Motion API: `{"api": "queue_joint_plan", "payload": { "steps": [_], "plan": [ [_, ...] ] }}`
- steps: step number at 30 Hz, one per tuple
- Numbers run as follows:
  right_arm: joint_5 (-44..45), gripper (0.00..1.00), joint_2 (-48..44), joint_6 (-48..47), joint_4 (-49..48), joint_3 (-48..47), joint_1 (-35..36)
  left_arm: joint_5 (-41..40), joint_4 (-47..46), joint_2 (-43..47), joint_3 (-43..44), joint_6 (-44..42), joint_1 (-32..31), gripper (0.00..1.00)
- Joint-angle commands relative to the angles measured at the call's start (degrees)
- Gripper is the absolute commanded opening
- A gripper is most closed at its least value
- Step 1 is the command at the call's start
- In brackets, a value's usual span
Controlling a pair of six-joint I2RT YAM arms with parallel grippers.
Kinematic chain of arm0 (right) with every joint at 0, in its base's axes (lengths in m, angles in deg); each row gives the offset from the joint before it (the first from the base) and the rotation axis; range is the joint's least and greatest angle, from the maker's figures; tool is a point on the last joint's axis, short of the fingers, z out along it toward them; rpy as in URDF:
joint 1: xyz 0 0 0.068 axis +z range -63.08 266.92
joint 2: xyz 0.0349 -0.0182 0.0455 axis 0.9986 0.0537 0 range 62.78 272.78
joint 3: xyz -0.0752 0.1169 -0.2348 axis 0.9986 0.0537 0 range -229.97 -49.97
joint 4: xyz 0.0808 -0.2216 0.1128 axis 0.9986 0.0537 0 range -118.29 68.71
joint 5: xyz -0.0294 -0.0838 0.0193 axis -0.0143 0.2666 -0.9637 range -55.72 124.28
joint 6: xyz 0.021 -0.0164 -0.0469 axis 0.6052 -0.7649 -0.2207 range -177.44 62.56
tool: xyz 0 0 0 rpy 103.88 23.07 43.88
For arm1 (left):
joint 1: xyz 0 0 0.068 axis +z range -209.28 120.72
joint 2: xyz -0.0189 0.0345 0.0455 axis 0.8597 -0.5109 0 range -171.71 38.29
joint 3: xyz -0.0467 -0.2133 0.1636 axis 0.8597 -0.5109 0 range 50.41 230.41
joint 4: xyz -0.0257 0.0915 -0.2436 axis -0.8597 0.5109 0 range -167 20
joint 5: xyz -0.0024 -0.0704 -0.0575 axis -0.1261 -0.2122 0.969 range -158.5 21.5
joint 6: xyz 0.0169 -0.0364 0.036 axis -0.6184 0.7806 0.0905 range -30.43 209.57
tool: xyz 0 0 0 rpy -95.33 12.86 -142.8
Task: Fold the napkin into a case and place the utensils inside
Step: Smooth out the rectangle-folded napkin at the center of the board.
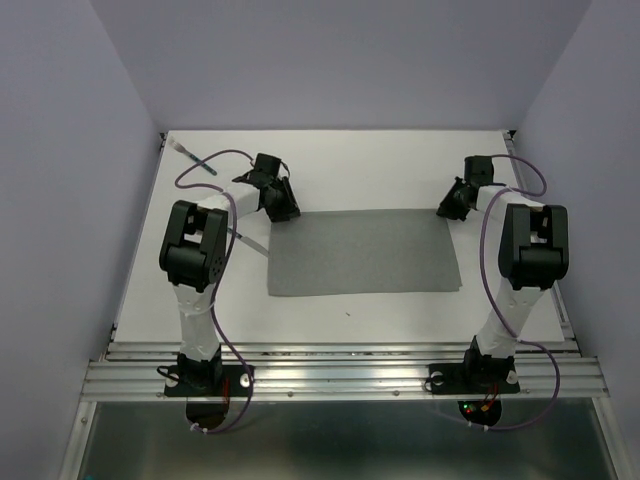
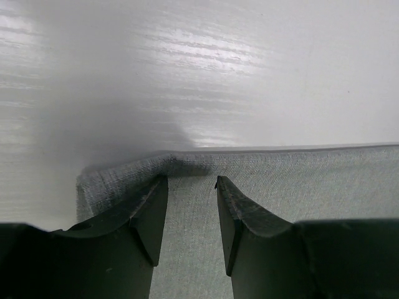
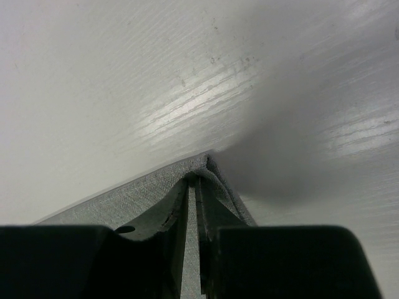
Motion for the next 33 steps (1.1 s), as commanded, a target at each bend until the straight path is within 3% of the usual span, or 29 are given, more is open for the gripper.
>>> {"api": "queue_joint_plan", "payload": {
  "steps": [1, 16, 26, 33],
  "plan": [
    [-0.5, 0.15, -1.0, -0.9, -0.7, 0.7, -0.3, -1.2, 1.3, -0.9, 2.4, -1.1, 0.9, 0.48],
    [1.4, 0.15, -1.2, -1.9, -0.7, 1.1, -0.9, -2.8, -0.5, -0.4, -0.6, -0.3, 3.7, 0.48],
    [2.9, 0.14, -1.3, -1.3, 0.4, 1.1, -2.6, -0.1, -4.0, 0.6, -7.1, 1.9, 0.1, 0.47],
    [2.9, 0.14, -0.9, -1.6, 1.2, -0.1, -2.6, -1.2, -3.1, 2.4, -6.7, 1.6, -0.3, 0.47]
  ]
}}
